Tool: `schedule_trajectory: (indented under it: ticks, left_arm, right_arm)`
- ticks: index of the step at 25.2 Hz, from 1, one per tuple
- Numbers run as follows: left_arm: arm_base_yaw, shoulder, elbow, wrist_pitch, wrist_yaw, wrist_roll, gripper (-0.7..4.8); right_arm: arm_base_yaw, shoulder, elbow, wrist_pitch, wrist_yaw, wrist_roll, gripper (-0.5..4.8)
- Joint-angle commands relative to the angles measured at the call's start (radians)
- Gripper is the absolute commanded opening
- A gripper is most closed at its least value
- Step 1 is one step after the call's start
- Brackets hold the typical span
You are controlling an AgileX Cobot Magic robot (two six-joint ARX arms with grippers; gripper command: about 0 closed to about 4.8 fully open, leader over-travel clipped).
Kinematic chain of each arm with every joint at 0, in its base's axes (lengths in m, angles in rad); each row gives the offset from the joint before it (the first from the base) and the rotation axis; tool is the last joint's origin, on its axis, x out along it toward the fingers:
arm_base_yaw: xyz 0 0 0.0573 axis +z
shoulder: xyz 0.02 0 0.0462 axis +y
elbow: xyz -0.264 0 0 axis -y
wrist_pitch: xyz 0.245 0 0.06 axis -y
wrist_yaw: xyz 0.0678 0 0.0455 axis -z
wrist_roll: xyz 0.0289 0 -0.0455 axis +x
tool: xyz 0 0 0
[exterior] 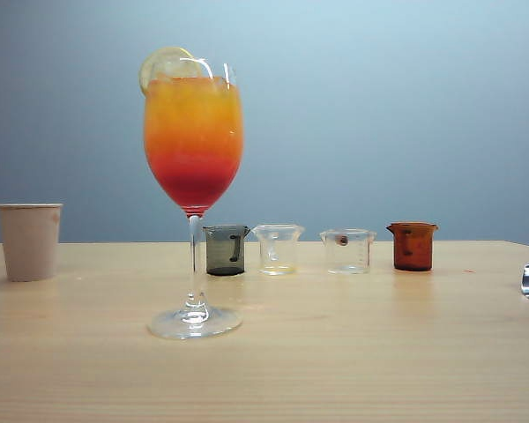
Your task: Pick up the lemon slice from the paper cup on the left and carefully insert it into the rim of the goblet.
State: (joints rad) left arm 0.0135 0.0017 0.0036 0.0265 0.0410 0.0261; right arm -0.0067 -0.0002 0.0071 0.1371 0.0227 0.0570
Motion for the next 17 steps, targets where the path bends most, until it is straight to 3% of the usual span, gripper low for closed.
schedule_trajectory:
  ticks: [1,6,17]
  left_arm:
    - [0.002,0.001,0.003,0.011,0.002,0.000,-0.06]
    - [0.002,0.001,0.003,0.016,0.004,-0.067,-0.06]
    - [0.002,0.001,0.003,0.012,0.005,-0.067,-0.05]
  right_arm:
    - [0.000,0.001,-0.003,0.012,0.001,0.002,-0.05]
    - [0.000,0.001,-0.003,0.012,0.001,0.002,-0.05]
    - [0.000,0.001,-0.003,0.012,0.001,0.002,-0.05]
